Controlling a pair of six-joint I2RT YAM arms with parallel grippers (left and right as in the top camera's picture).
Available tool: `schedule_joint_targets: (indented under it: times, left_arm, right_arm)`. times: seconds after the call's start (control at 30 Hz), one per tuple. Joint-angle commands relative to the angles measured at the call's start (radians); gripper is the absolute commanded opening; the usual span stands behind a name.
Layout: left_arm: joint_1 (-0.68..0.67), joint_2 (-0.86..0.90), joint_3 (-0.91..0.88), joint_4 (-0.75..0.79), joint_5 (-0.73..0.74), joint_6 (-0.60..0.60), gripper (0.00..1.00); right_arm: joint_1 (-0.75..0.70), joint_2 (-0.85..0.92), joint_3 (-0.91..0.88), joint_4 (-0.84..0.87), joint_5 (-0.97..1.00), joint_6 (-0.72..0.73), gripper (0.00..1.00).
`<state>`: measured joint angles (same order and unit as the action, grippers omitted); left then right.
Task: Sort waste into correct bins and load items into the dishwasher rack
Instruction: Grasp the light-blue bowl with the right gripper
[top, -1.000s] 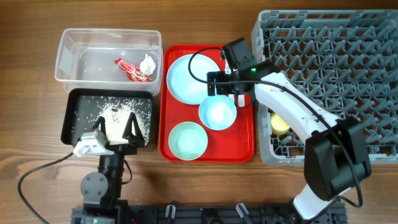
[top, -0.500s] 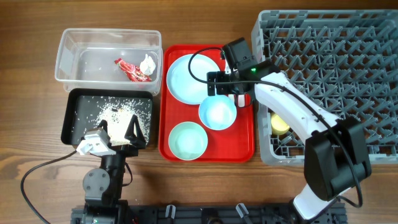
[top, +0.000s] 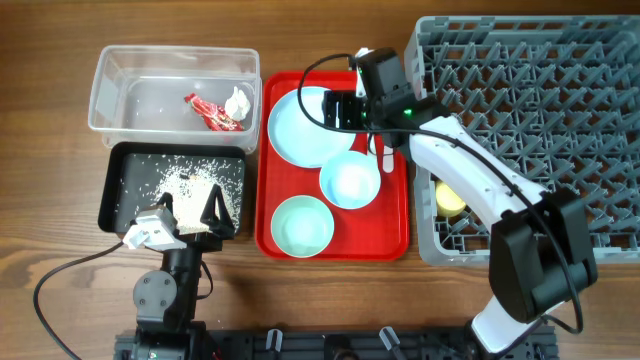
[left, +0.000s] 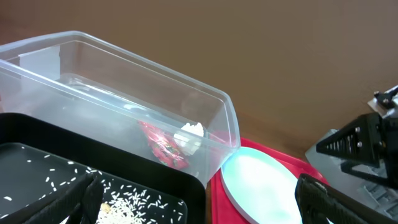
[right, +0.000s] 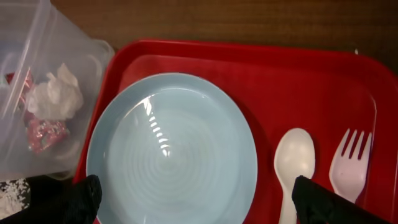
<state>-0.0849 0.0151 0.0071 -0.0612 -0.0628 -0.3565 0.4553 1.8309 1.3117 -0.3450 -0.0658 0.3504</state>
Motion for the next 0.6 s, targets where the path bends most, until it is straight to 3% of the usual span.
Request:
schedule_joint_targets:
  times: [0.0, 0.1, 0.23, 0.47, 0.57]
  left_arm:
    - [0.005, -0.003, -0.002, -0.003, -0.017, 0.012, 1.00]
    - [0.005, -0.003, -0.002, -0.003, -0.017, 0.012, 1.00]
    - [0.005, -0.003, -0.002, -0.003, -0.017, 0.012, 1.00]
    - [0.006, -0.003, -0.002, -0.003, -0.017, 0.012, 1.00]
    - [0.006, -0.003, -0.002, -0.003, -0.017, 0.012, 1.00]
  right_arm:
    - [0.002, 0.010, 0.008, 0.006, 0.002, 0.008, 1.00]
    - [0.002, 0.009, 0.008, -0.025, -0.129, 0.084, 1.00]
    - [0.002, 0.008, 0.008, -0.140, -0.344, -0.068, 1.00]
    - [0.032, -0.027, 0.008, -0.433, -0.277, -0.169, 1.00]
    - [0.089, -0.064, 0.008, -0.470, -0.126, -0.152, 1.00]
